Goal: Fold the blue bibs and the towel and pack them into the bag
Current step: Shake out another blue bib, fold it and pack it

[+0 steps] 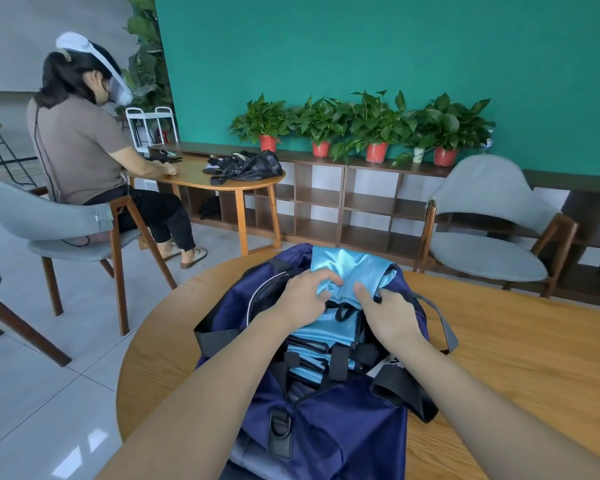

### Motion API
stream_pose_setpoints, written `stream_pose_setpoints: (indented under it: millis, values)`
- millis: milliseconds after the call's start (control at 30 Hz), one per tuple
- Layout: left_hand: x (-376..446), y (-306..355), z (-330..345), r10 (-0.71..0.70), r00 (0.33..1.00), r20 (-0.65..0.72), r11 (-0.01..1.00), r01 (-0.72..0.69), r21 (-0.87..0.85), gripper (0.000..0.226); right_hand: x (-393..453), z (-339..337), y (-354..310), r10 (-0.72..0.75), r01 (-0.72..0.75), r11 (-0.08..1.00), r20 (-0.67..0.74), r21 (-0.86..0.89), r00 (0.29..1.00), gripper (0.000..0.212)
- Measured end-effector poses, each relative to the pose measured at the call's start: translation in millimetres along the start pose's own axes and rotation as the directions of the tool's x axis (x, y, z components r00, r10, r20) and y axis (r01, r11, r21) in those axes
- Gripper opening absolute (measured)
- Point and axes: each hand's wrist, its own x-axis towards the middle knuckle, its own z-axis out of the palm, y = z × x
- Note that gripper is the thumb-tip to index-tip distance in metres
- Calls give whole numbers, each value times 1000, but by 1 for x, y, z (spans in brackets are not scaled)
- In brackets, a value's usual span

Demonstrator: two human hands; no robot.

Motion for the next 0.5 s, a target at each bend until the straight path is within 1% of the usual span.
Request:
stream_pose_setpoints:
  millis: [100,133,167,200,267,300,367,467,500]
  values:
    - [1,0,-8,-17,999,45,999,18,-29,36,-6,3,-10,139,-136,990,108,-37,984,78]
    - [1,-1,-10,-25,998,64,999,27,-29,34,-5,5,-9,162,-163,987,142,0,977,81]
    - [2,-2,-11,-27,997,79,999,29,-23,32,-5,5,-10,159,-175,981,165,84,973,80]
    - [3,-2,-11,-27,995,94,1000,28,-10,31,-4,6,-9,119,-150,966,156,209,981,76]
    - [3,-2,-11,-34,994,109,999,33,10,31,-4,5,-11,-7,-33,911,94,412,996,63]
    - [4,-1,-11,-41,993,113,999,38,29,31,-5,4,-15,-69,36,882,52,470,996,67]
    - [5,0,-10,-50,991,122,996,40,85,33,-1,2,-18,-142,113,850,18,514,990,74]
    - [6,0,-8,-73,986,153,991,54,123,42,7,-7,-27,-149,119,870,24,479,989,93]
    - [6,1,-7,-70,985,158,988,46,145,43,11,-11,-31,-159,132,872,16,472,987,88]
